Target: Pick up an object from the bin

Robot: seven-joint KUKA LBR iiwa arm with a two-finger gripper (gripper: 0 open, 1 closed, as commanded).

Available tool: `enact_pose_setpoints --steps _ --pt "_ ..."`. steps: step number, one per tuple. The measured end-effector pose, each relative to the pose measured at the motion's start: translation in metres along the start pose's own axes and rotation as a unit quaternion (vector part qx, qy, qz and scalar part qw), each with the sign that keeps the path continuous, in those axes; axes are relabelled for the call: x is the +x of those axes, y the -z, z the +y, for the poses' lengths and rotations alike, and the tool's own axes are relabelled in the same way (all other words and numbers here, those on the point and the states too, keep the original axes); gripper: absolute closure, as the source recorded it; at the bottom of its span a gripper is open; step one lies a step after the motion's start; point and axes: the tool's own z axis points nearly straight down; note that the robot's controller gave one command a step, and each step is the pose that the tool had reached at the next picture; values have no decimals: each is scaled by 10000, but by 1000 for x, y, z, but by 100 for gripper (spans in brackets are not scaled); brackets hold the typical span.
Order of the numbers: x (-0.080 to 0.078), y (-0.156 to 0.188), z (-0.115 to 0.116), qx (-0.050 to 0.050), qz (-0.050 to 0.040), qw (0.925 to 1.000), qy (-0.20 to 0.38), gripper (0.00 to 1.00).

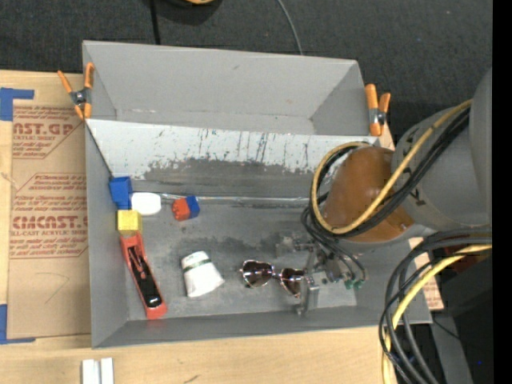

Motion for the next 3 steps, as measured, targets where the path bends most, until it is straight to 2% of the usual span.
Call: enact_pose_setpoints --steps 1,2,3 --pt "-26 -9 4 0 17 10000 -81 100" --pt "-26 -9 4 1 17 10000 -80 100" --pt "-45 163 -4 11 -40 10000 -40 100"
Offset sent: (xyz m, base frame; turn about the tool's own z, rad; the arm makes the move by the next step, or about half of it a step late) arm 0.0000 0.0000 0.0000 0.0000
